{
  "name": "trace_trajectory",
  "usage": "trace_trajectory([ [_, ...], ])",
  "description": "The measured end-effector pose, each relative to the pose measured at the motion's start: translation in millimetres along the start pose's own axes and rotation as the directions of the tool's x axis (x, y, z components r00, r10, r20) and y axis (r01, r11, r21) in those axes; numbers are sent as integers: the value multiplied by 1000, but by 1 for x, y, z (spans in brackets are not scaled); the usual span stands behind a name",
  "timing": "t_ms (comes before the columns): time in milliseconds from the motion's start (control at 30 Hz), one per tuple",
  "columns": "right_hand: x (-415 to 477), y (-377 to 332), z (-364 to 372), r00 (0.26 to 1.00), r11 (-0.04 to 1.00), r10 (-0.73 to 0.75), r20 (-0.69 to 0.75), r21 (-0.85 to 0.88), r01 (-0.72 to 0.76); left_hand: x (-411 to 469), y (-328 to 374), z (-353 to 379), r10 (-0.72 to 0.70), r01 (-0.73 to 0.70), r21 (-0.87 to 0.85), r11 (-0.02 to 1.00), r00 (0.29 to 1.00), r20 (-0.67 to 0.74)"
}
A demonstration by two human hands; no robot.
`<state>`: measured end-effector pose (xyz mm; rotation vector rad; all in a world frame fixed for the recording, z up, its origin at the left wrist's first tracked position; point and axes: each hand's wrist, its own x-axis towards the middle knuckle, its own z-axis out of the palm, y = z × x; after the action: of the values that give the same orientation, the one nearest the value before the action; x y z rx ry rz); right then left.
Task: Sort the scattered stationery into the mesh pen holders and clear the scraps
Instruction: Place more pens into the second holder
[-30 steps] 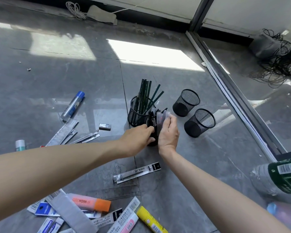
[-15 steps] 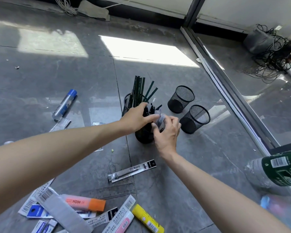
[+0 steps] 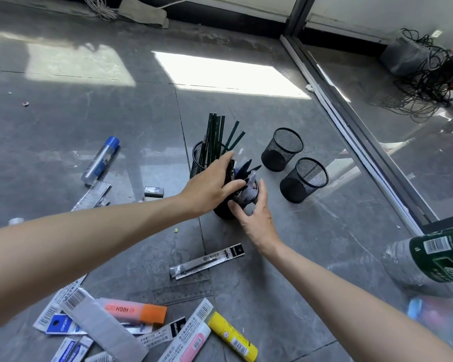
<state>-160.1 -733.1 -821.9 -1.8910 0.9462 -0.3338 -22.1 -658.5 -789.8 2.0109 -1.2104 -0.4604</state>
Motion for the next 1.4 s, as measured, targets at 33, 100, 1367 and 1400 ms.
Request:
trace_trajectory([
  [33,0,-2,1,1000,1000,0,-3,16,0,-3,-2,2,18,-18,9,1000,999,-26],
  [100,2,-3,4,1000,999,3,-20,34,-3,-6,-7,1,-11,11,4,1000,995,-103],
  [1367,22,20,-52,958,662,-216,-190,-749,1,-30,-27,31,-211,75,303,950,869,447],
  [1400,17,18,-48,957,669,-231,-175,-743,26,-35,-27,28,-210,47,339,939,863,460],
])
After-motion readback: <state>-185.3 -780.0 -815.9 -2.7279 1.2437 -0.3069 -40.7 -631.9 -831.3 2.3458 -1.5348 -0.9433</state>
